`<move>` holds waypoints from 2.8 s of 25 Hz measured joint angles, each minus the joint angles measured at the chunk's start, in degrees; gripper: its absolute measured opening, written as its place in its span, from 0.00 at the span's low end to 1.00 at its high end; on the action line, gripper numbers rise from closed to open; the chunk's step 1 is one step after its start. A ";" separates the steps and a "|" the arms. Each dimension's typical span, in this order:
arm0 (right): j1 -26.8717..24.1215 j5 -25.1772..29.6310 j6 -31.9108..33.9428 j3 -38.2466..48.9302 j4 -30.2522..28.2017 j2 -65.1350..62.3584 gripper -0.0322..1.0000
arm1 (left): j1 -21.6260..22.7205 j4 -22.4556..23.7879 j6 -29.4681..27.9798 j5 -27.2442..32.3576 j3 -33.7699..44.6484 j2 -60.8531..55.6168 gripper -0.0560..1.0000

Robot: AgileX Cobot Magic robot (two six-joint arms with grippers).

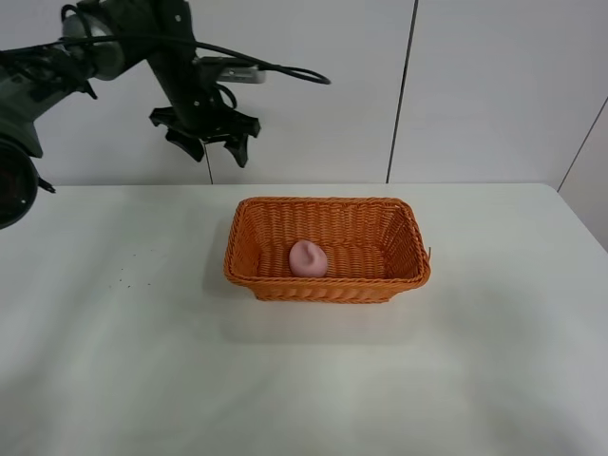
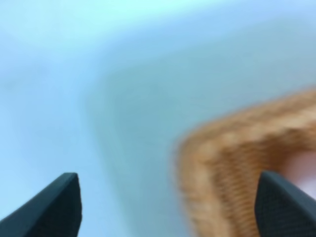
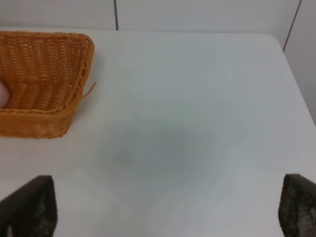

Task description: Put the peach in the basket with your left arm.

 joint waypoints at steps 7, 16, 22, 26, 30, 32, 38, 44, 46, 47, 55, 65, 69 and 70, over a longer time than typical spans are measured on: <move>0.00 0.00 0.00 0.00 0.00 0.00 0.70 | 14.62 0.00 0.74 0.00 0.01 0.00 0.76; 0.00 0.00 0.00 0.00 0.00 0.00 0.70 | 16.87 -2.54 2.59 -0.05 6.00 -3.66 0.76; 0.00 0.00 0.00 0.00 0.00 0.00 0.70 | 16.87 -2.28 3.32 0.17 16.41 -11.59 0.76; 0.00 0.00 0.00 0.00 0.00 0.00 0.70 | 16.87 -2.89 3.47 0.17 27.03 -20.62 0.76; 0.00 0.00 0.00 0.00 0.00 0.00 0.70 | 16.87 -2.95 3.47 0.17 40.07 -33.48 0.76; 0.00 0.00 0.00 0.00 0.00 0.00 0.70 | 16.87 -2.95 3.47 0.17 46.25 -40.42 0.76; 0.00 0.00 0.00 0.00 0.00 0.00 0.70 | 16.87 -2.95 3.82 0.17 68.49 -63.34 0.76; 0.00 0.00 0.00 0.00 0.00 0.00 0.70 | 16.87 -2.95 3.88 -0.61 88.84 -84.98 0.76; 0.00 0.00 0.00 0.00 0.00 0.00 0.70 | 16.87 -2.95 3.92 -2.38 94.59 -92.29 0.76; 0.00 0.00 0.00 0.00 0.00 0.00 0.70 | 16.87 -2.95 3.92 -3.08 97.80 -95.82 0.76; 0.00 0.00 0.00 0.00 0.00 0.00 0.70 | 16.87 -2.83 3.92 -6.25 103.65 -116.91 0.76; 0.00 0.00 0.00 0.00 0.00 0.00 0.70 | 16.87 -2.88 3.92 -6.25 103.65 -131.88 0.76; 0.00 0.00 0.00 0.00 0.00 0.00 0.70 | 16.87 -2.88 3.94 -6.25 103.65 -131.88 0.76; 0.00 0.00 0.00 0.00 0.00 0.00 0.70 | 16.87 -2.88 3.94 -6.25 103.65 -131.88 0.76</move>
